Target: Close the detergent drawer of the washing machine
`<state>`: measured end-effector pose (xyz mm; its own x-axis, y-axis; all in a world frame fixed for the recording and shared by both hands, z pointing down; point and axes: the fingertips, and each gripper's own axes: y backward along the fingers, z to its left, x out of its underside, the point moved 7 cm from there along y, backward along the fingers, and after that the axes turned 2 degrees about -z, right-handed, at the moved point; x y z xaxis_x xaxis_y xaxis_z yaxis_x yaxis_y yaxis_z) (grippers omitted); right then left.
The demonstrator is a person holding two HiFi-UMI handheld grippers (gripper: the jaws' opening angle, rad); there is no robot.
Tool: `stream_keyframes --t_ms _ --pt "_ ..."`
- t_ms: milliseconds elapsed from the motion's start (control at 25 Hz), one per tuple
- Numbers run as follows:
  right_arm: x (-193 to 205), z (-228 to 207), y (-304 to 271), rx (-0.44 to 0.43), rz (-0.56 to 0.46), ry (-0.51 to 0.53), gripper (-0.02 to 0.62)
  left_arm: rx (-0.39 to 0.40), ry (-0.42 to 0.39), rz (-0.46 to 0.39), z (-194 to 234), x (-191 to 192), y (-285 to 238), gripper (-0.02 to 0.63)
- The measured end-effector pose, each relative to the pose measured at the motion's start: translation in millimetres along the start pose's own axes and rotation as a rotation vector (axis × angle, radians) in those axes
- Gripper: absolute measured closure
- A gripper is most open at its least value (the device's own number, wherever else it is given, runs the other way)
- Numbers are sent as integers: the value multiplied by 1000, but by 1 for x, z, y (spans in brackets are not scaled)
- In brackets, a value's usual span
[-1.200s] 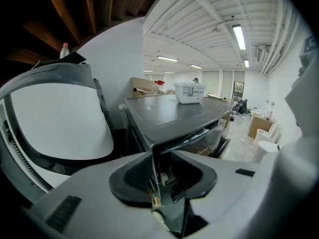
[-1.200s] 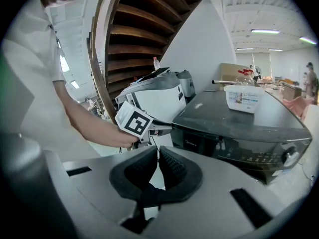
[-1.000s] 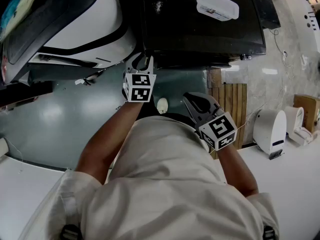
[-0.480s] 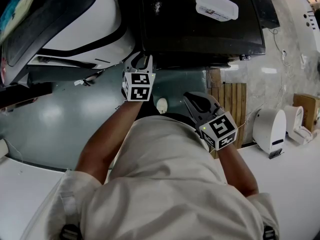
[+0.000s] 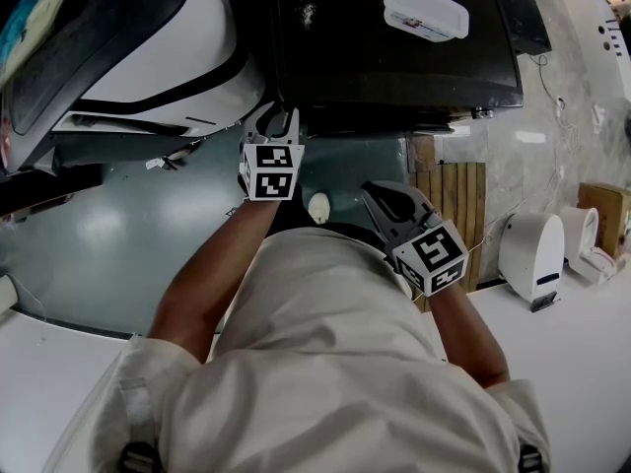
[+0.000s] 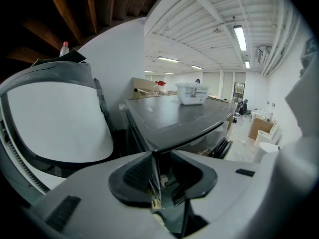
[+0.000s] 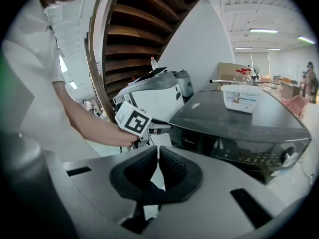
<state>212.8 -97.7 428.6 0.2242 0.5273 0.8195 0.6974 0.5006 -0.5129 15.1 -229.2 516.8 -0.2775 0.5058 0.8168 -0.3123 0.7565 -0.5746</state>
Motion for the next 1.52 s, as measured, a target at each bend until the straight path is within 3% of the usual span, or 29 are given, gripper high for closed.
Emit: stream_keyframes --t_ms 840,1520 --pt "-5 -11 -8 16 0 -6 577 9 44 -36 5 -3 -10 457" --pt "-7 0 -2 35 -11 -4 577 35 -5 19 11 -5 -4 436"
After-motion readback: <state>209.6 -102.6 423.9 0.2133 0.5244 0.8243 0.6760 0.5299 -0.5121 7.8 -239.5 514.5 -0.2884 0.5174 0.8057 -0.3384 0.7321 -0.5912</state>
